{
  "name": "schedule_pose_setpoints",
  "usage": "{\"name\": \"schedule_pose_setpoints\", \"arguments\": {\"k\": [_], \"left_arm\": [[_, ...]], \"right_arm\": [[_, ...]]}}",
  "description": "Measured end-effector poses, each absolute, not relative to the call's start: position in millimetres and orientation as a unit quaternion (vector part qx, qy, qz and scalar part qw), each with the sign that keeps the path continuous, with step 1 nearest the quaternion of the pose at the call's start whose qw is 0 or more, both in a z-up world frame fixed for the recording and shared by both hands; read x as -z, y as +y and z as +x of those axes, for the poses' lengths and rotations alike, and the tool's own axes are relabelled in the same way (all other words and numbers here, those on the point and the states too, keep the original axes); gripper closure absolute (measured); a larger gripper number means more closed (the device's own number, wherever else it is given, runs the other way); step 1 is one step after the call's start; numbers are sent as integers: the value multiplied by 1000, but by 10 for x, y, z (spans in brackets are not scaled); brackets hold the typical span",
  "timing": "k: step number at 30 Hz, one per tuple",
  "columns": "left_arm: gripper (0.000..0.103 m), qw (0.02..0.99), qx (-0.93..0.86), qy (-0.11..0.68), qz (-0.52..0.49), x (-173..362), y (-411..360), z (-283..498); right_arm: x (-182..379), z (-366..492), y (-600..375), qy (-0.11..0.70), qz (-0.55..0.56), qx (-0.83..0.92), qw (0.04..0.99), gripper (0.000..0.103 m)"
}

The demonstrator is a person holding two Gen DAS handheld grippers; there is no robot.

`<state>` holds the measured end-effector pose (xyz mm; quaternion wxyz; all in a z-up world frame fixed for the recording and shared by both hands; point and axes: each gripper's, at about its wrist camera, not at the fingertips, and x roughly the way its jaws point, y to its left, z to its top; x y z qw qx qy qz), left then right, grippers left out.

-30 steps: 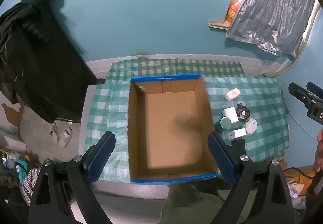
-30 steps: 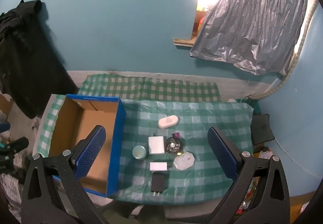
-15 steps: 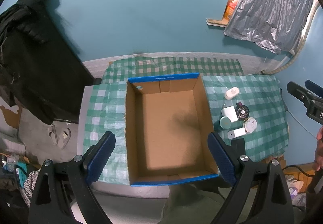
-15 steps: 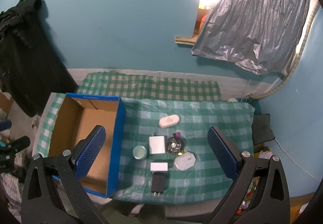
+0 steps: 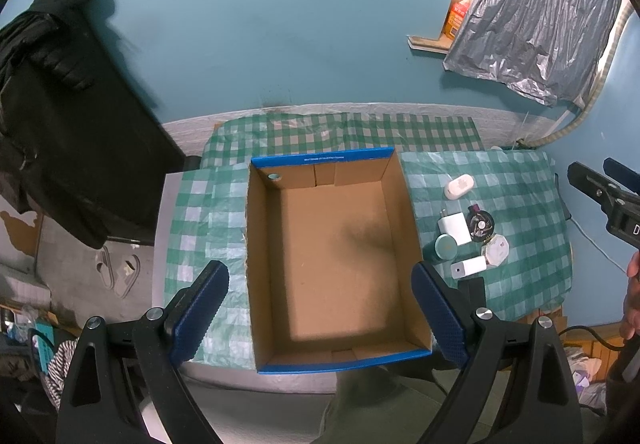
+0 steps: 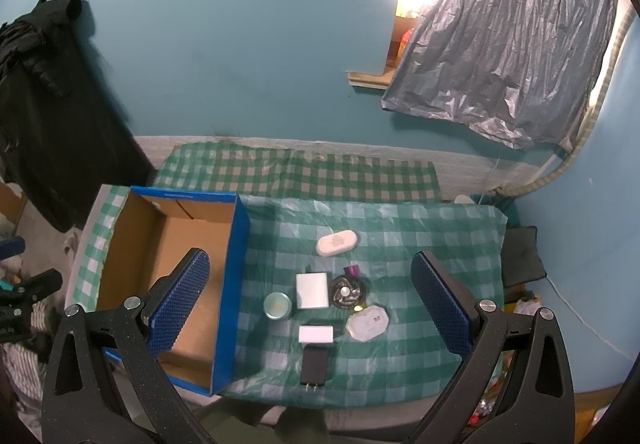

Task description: Organize rigid objects

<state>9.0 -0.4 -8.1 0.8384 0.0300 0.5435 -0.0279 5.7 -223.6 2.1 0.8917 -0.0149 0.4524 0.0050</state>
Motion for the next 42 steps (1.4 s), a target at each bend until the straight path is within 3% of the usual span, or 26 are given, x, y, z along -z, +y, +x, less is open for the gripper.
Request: {"name": "schedule_pose_setpoints", "arguments": {"k": [42], "left_arm": [[9, 836, 27, 548, 32, 103, -23, 113]], "right_arm": [[42, 113, -2151, 461, -19, -17, 887, 3]]}}
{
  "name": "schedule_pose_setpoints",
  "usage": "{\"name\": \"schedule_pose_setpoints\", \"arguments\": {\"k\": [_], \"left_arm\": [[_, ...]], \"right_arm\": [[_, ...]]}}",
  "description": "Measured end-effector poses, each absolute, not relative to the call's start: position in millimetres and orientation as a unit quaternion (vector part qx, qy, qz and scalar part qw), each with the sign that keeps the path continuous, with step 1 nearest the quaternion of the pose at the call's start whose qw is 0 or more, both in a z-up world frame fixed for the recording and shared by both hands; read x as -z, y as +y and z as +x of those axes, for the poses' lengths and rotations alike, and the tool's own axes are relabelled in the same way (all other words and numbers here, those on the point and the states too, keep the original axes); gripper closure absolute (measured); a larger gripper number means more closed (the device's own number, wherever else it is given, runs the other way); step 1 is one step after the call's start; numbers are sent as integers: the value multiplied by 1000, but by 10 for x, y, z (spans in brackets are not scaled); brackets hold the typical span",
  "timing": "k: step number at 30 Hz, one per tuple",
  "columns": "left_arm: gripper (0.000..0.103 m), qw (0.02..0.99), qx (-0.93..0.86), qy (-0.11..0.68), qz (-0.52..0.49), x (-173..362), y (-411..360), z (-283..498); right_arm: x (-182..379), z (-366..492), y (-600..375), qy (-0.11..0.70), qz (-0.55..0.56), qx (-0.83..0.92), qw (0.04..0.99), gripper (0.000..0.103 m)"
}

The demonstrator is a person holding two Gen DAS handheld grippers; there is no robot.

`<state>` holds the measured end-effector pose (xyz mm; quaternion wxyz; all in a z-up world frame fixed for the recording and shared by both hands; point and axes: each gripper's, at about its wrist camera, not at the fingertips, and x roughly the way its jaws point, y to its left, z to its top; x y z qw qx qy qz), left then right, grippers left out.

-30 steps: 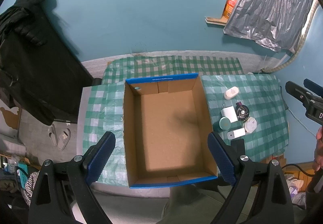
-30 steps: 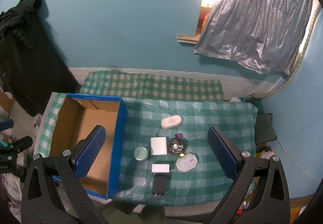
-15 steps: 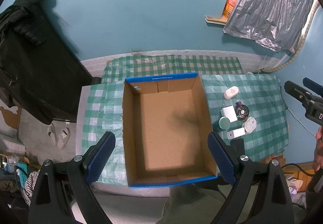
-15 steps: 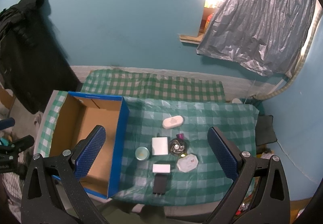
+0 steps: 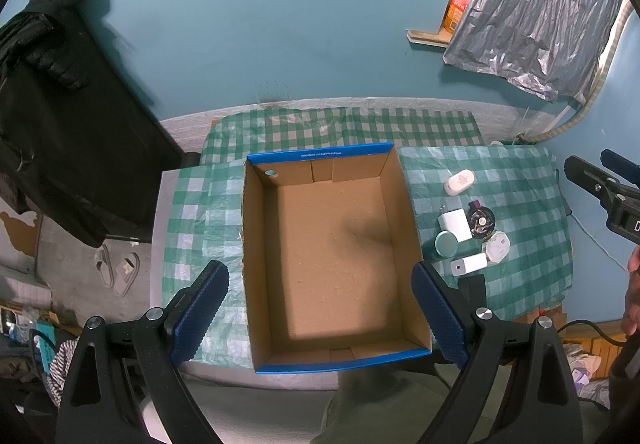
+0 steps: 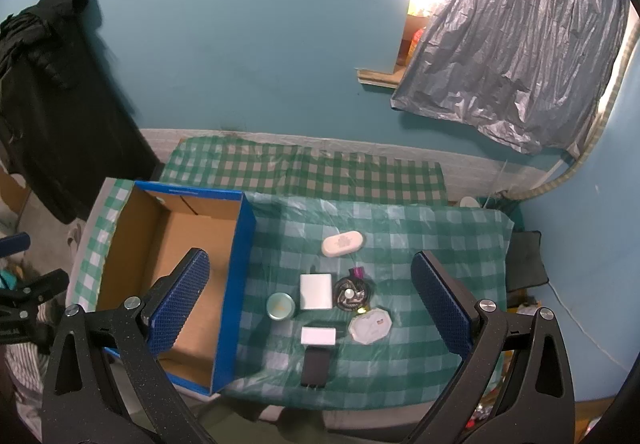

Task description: Organize rigid objects

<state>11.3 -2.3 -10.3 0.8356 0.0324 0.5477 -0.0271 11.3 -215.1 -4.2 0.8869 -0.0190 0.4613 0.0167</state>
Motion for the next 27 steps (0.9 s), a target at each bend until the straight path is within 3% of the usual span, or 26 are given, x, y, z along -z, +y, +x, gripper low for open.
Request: {"name": "schedule_pose_setpoints", "arguments": {"k": [12, 27], "left_arm": [[9, 828, 23, 559, 34, 247, -3, 98], [9, 773, -22, 633, 30, 896, 462, 224]], "right_arm": [[80, 114, -2148, 472, -13, -22, 881, 2], [411, 296, -2442, 525, -4, -26, 851, 3]]}}
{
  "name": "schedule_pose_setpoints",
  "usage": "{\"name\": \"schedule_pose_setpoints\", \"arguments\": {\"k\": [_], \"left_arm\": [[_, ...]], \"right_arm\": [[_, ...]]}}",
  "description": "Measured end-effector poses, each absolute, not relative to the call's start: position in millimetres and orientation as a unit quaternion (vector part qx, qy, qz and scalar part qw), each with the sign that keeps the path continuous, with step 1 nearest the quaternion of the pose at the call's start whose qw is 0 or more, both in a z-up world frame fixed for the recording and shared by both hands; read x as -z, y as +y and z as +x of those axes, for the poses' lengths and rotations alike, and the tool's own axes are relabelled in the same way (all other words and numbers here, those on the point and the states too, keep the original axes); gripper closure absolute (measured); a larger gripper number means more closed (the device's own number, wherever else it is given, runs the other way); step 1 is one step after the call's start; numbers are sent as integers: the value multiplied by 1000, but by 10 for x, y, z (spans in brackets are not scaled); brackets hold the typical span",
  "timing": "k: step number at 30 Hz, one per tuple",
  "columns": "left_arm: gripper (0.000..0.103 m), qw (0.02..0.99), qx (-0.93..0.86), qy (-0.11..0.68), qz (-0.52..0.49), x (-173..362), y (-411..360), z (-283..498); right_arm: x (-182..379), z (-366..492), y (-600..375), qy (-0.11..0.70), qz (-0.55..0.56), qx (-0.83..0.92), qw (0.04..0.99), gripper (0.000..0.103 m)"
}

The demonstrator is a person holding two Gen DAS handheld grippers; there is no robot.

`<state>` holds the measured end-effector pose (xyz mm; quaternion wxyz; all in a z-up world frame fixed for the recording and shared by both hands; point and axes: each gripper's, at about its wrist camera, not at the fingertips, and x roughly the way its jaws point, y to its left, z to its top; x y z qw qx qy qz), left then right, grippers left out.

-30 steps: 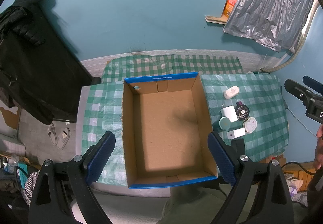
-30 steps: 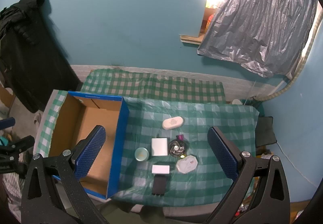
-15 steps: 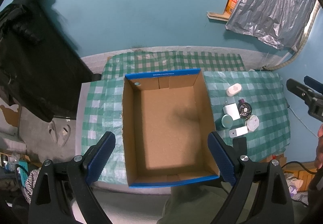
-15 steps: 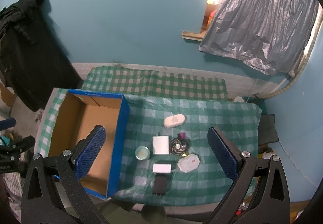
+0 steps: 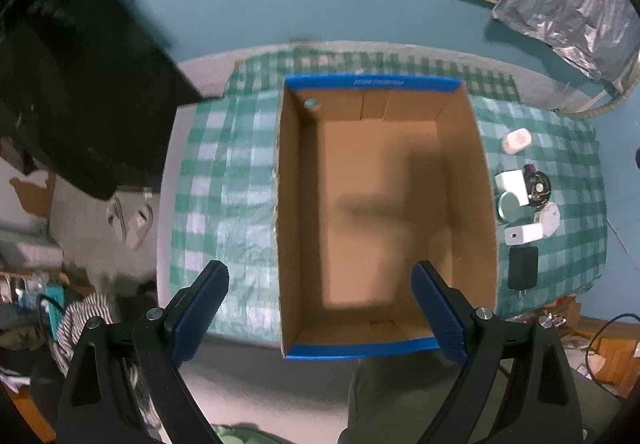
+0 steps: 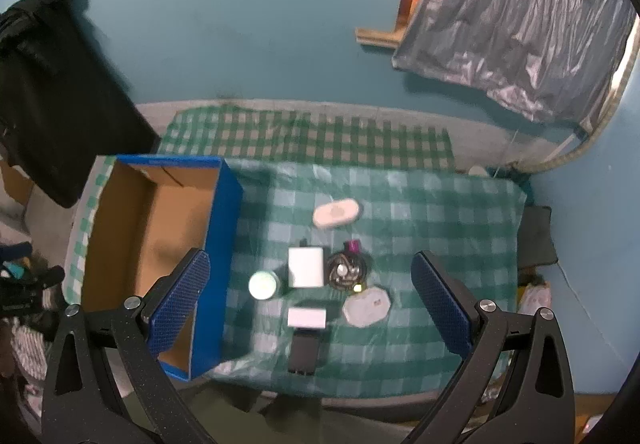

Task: Organize rigid objects
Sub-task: 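Move the right tool down over the black charger near the box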

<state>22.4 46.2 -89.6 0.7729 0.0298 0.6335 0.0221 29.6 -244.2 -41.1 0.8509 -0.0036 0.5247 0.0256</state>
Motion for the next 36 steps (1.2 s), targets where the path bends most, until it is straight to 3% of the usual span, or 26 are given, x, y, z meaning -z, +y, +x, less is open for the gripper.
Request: {"name": "schedule_pose_setpoints", "arguments": {"k": [28, 32, 36], "left_arm": [[9, 695, -58, 716, 34, 1980, 957, 176], [21, 692, -58, 719, 34, 2050, 953, 179], [23, 691, -56, 720, 32, 2063, 964, 171]], "right_arm": [[2094, 243, -2618, 662, -11, -26, 749, 3], [2346, 161, -2623, 677, -8, -26, 735, 6], [2527, 87, -2599, 688, 0, -31, 725, 7]]}}
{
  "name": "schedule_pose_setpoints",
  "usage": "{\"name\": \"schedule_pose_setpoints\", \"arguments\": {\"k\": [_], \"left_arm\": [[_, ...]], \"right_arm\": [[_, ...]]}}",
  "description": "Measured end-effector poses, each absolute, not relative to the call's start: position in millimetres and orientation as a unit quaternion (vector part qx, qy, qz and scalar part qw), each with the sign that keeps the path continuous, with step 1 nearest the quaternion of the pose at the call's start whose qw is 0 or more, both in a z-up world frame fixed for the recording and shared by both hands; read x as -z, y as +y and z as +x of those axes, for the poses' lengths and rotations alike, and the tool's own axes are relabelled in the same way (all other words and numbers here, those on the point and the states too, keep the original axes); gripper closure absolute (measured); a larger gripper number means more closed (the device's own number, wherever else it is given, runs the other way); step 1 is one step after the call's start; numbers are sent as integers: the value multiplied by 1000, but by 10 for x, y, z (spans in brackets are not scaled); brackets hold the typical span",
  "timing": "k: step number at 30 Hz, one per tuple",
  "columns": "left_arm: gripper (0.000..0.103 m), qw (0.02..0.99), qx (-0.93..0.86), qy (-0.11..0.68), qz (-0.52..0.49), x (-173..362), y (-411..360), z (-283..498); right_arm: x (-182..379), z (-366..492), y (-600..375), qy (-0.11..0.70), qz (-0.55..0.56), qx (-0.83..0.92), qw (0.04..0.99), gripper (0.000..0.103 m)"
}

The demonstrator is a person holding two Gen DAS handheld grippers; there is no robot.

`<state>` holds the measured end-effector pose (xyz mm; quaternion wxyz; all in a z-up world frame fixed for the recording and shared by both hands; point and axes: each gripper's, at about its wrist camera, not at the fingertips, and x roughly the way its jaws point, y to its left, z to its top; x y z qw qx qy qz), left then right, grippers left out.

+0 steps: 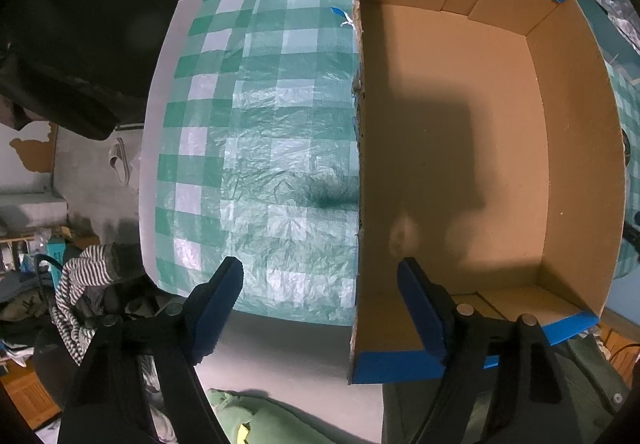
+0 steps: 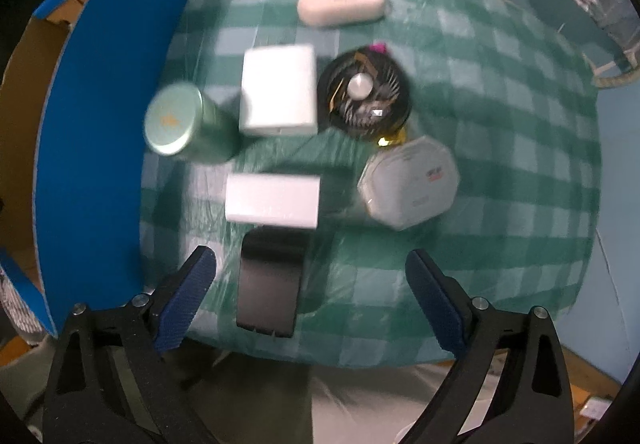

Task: Organize rigid objects
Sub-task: 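Move the right tool down over the black charger near the box, then close the right gripper on the black charger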

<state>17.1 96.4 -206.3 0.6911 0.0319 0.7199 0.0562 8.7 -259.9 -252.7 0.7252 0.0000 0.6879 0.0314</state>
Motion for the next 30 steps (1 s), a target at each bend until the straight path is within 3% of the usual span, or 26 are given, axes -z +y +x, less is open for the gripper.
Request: {"name": "schedule_pose_setpoints", "arguments": {"k": [9, 15, 20, 30], "left_arm": [[58, 682, -49, 729, 33, 2138, 974, 192], [66, 680, -29, 731, 38, 2155, 941, 191], [77, 680, -16, 732, 43, 2169, 891, 201], [80, 674, 5, 736, 54, 2209, 875, 230]], "right_arm": [[2771, 59, -2440, 699, 9, -30, 715, 20], [2914, 81, -2302, 706, 3, -29, 708, 33], [3044, 29, -2124, 717, -14, -26, 696, 57], [3114, -66, -2209, 704, 3, -37, 710, 65]]}}
